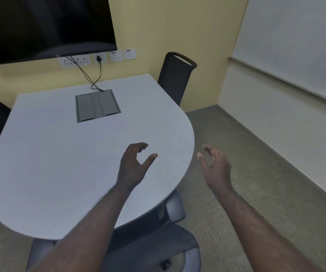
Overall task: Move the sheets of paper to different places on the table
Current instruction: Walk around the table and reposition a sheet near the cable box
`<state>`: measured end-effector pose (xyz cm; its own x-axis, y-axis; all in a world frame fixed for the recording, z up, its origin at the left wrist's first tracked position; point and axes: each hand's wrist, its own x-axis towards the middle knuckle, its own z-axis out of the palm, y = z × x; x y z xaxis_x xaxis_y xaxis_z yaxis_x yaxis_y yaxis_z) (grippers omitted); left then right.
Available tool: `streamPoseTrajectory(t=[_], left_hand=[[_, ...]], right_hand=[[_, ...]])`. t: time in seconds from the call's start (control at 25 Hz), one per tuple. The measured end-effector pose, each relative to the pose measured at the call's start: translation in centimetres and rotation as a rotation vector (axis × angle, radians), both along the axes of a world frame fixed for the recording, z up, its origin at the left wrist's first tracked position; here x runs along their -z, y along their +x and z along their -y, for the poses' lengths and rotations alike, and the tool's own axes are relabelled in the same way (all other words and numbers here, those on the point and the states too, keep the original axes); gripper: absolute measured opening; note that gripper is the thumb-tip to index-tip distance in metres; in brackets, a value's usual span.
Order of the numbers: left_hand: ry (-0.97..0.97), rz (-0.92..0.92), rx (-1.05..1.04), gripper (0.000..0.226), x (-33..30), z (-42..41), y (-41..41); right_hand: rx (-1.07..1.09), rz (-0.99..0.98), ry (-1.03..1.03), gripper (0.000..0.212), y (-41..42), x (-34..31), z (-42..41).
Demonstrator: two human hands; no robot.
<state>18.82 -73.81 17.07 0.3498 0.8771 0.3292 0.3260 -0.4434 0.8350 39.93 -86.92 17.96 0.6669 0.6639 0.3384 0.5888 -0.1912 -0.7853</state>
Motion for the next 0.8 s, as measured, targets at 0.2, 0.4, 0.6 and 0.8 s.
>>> streamPoseTrajectory(t=[0.2, 0.4, 0.6, 0.8], left_hand=[[0.033, 0.047, 0.017, 0.031, -2.2, 4.2, 8.8], [0.093, 0.071, 0.025, 0.039, -4.0, 7.4, 16.4], [0.114, 0.055, 0.052, 0.045, -5.4, 7.9, 21.7], [0.06, 0.079, 0.086, 0.062, -4.9, 6.2, 26.6]], right_hand=[[0.025, 0.004, 0.009, 0.025, 7.4, -1.6, 4.6], [0.045, 0.019, 0.026, 0.034, 13.6, -3.2, 8.1], [0.078, 0.025, 0.045, 0.04, 18.9, -4.5, 9.7], [0.099, 0.047, 0.031, 0.045, 24.1, -4.6, 8.6]])
